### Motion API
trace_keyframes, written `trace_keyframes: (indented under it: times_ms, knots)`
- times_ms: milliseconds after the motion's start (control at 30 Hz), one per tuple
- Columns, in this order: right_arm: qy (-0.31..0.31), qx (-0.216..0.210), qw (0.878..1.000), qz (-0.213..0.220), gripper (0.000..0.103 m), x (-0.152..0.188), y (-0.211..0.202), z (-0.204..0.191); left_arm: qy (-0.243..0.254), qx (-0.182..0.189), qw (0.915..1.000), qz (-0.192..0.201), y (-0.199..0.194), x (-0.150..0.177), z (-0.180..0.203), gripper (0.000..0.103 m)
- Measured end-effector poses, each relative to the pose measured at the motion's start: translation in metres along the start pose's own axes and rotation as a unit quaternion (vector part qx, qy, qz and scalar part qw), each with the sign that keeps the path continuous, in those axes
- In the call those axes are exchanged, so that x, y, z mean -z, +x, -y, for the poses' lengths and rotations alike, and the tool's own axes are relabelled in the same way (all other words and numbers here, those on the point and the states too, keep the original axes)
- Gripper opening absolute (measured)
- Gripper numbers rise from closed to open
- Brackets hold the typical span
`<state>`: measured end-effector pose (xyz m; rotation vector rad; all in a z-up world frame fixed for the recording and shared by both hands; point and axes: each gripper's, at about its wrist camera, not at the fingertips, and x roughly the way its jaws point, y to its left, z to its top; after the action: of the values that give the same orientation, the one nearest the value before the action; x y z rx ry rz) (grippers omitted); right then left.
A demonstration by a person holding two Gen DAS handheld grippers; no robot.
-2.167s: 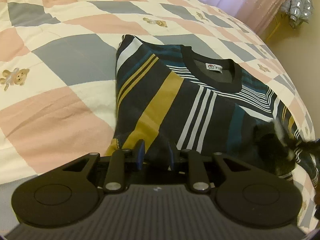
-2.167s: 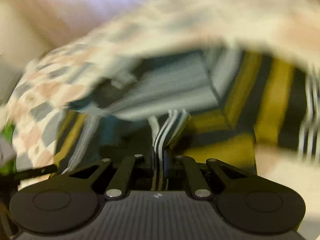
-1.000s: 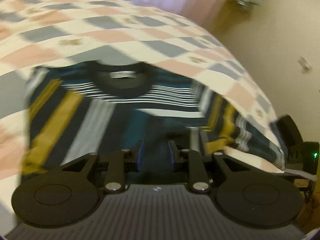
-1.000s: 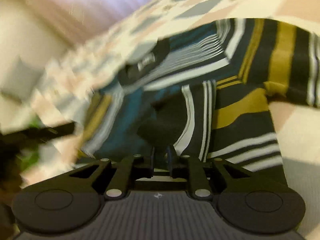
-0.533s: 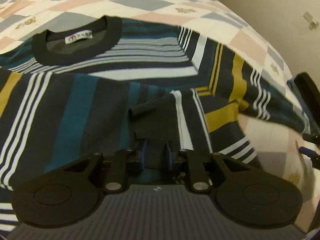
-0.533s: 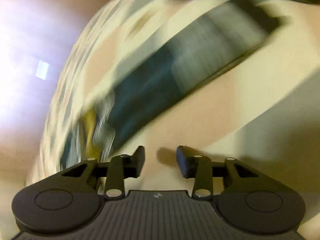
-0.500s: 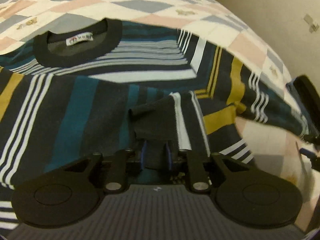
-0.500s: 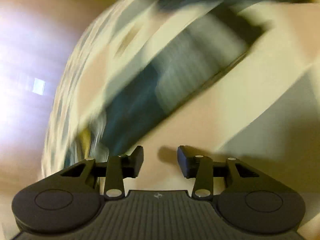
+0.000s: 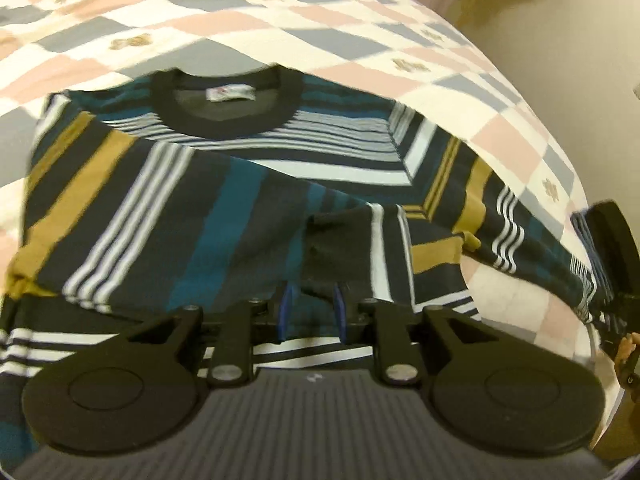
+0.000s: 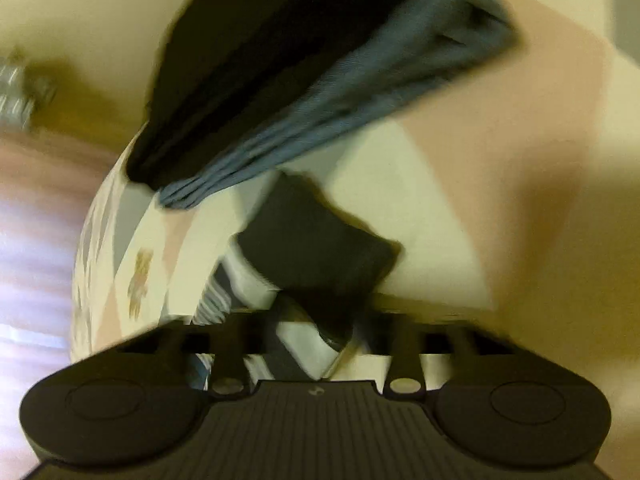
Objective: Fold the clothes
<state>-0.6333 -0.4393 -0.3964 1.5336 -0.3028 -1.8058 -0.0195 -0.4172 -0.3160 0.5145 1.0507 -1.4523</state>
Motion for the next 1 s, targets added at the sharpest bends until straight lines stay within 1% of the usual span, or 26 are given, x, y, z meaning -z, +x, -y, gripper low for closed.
trace_keyframes:
  times_ms: [67, 100, 133, 167, 200, 233, 267, 300, 333, 367, 467, 533, 567, 600, 633, 667, 700, 733, 767, 800, 833, 867, 900, 933, 967, 1000]
  knots:
    - [-0.054, 0.001, 0.998, 0.037, 0.007, 0.004, -0.019, -0.028, -0.009, -0.007, 0.9999, 0.011, -0.017, 0.001, -0.014, 0.018]
    - [-0.091, -0.011, 0.994, 0.057, 0.007, 0.006, -0.031, -0.046, -0.015, -0.011, 0.9997, 0.017, -0.025, 0.002, -0.023, 0.018]
    - [-0.148, -0.022, 0.986, 0.078, 0.007, 0.016, -0.046, -0.071, -0.024, -0.016, 0.9993, 0.023, -0.034, 0.003, -0.034, 0.018]
    - [-0.212, -0.035, 0.972, 0.097, 0.007, 0.03, -0.061, -0.1, -0.034, -0.02, 0.9988, 0.028, -0.043, 0.005, -0.046, 0.018]
    - [-0.275, -0.057, 0.953, 0.111, 0.007, 0.05, -0.076, -0.13, -0.044, -0.025, 0.9982, 0.033, -0.052, 0.007, -0.059, 0.018]
    - [-0.333, -0.086, 0.931, 0.124, 0.007, 0.075, -0.092, -0.159, -0.054, -0.03, 0.9974, 0.038, -0.061, 0.009, -0.072, 0.018]
    - [-0.385, -0.116, 0.906, 0.131, 0.006, 0.101, -0.108, -0.187, -0.065, -0.035, 0.9965, 0.041, -0.068, 0.012, -0.085, 0.018]
    - [-0.425, -0.151, 0.883, 0.128, 0.006, 0.131, -0.123, -0.211, -0.075, -0.04, 0.9954, 0.044, -0.076, 0.015, -0.098, 0.018]
    - [-0.454, -0.187, 0.863, 0.115, 0.006, 0.163, -0.137, -0.232, -0.086, -0.044, 0.9942, 0.046, -0.083, 0.019, -0.111, 0.018]
    - [-0.471, -0.223, 0.848, 0.093, 0.006, 0.195, -0.147, -0.25, -0.1, -0.048, 0.9927, 0.048, -0.09, 0.022, -0.126, 0.018]
    - [-0.503, -0.324, 0.802, 0.009, 0.006, 0.299, -0.174, -0.288, -0.14, -0.054, 0.9871, 0.056, -0.114, 0.032, -0.169, 0.018]
    - [-0.52, -0.366, 0.77, -0.054, 0.007, 0.371, -0.181, -0.301, -0.166, -0.057, 0.9822, 0.067, -0.131, 0.039, -0.2, 0.018]
    - [-0.529, -0.38, 0.754, -0.089, 0.01, 0.408, -0.181, -0.305, -0.177, -0.06, 0.9799, 0.069, -0.137, 0.043, -0.215, 0.019]
    - [-0.538, -0.382, 0.74, -0.129, 0.018, 0.443, -0.174, -0.307, -0.189, -0.065, 0.9774, 0.069, -0.142, 0.047, -0.23, 0.021]
    - [-0.554, -0.371, 0.724, -0.177, 0.026, 0.479, -0.162, -0.307, -0.199, -0.069, 0.9752, 0.066, -0.145, 0.05, -0.243, 0.022]
    - [-0.569, -0.355, 0.708, -0.22, 0.042, 0.513, -0.151, -0.306, -0.21, -0.074, 0.9728, 0.064, -0.148, 0.053, -0.257, 0.022]
    - [-0.585, -0.332, 0.695, -0.254, 0.044, 0.539, -0.142, -0.3, -0.221, -0.077, 0.9704, 0.061, -0.15, 0.057, -0.269, 0.022]
    - [-0.599, -0.312, 0.683, -0.279, 0.043, 0.561, -0.135, -0.293, -0.23, -0.074, 0.9684, 0.06, -0.151, 0.059, -0.28, 0.023]
    - [-0.608, -0.299, 0.676, -0.289, 0.043, 0.572, -0.133, -0.284, -0.238, -0.067, 0.9671, 0.06, -0.15, 0.059, -0.288, 0.024]
    - [-0.614, -0.287, 0.672, -0.297, 0.045, 0.579, -0.131, -0.275, -0.244, -0.06, 0.966, 0.061, -0.149, 0.06, -0.295, 0.028]
    - [-0.611, -0.277, 0.678, -0.301, 0.046, 0.578, -0.131, -0.265, -0.246, -0.053, 0.9659, 0.061, -0.146, 0.06, -0.299, 0.033]
    - [-0.606, -0.264, 0.685, -0.307, 0.047, 0.572, -0.13, -0.255, -0.249, -0.043, 0.9655, 0.061, -0.141, 0.058, -0.302, 0.036]
    - [-0.602, -0.246, 0.693, -0.311, 0.047, 0.564, -0.121, -0.251, -0.257, -0.027, 0.9641, 0.061, -0.134, 0.056, -0.304, 0.04]
    - [-0.598, -0.227, 0.702, -0.313, 0.047, 0.555, -0.112, -0.248, -0.27, -0.003, 0.9611, 0.059, -0.124, 0.051, -0.307, 0.045]
    - [-0.595, -0.209, 0.713, -0.307, 0.047, 0.546, -0.106, -0.244, -0.284, 0.017, 0.9568, 0.057, -0.112, 0.047, -0.308, 0.048]
    - [-0.593, -0.19, 0.723, -0.3, 0.047, 0.536, -0.1, -0.24, -0.302, 0.028, 0.9514, 0.053, -0.101, 0.043, -0.31, 0.051]
